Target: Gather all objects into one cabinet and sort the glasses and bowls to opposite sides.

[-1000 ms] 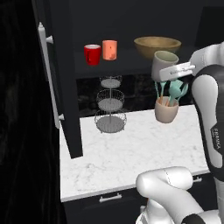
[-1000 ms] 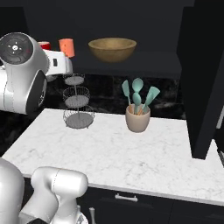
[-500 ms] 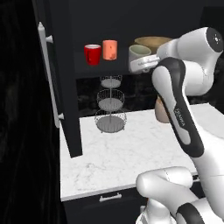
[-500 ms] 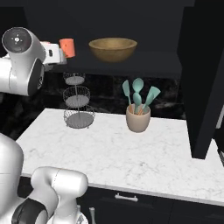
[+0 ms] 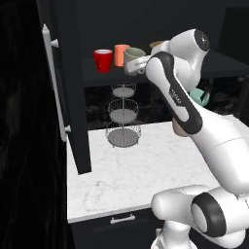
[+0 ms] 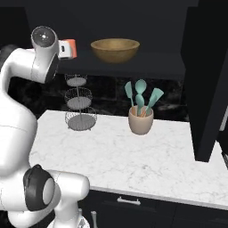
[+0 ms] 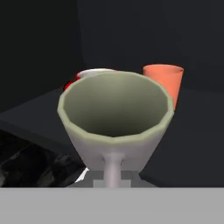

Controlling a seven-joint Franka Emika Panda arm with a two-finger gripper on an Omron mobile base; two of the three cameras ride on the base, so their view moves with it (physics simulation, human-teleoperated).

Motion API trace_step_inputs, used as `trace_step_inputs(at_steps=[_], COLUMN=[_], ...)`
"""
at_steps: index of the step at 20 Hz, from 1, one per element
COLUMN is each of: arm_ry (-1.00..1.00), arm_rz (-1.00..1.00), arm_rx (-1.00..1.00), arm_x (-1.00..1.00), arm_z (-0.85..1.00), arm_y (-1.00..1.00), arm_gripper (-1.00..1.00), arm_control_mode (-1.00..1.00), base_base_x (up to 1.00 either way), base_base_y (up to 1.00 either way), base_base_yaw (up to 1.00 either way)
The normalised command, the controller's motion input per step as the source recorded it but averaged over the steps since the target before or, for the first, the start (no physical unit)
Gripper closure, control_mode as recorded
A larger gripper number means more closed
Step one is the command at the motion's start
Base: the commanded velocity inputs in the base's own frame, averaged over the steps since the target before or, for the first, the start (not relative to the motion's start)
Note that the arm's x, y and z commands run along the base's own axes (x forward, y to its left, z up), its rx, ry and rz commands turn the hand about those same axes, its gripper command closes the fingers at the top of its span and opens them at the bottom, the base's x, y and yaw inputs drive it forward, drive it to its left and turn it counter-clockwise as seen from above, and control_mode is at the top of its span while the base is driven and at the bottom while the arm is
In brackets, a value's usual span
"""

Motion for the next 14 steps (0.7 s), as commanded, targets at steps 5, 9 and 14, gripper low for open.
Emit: trace_step_inputs(at_steps=[5,9,14], arm_ry=[0.25,0.15,0.03], arm_rz=[0.02,0.0,0.0], arm_rx=[0.0,0.0,0.0], arm_x=[0.76,0.58,0.47], arm_z=[0.0,0.0,-0.03], arm_y=[0.18,0.24,0.24], arm_gripper=[1.0,1.0,1.0], arm_control_mode=[-1.0,-1.0,-1.0], base_base_x=[0.0,0.0,0.0], base_base_y=[0.0,0.0,0.0], base_base_yaw=[0.0,0.0,0.0])
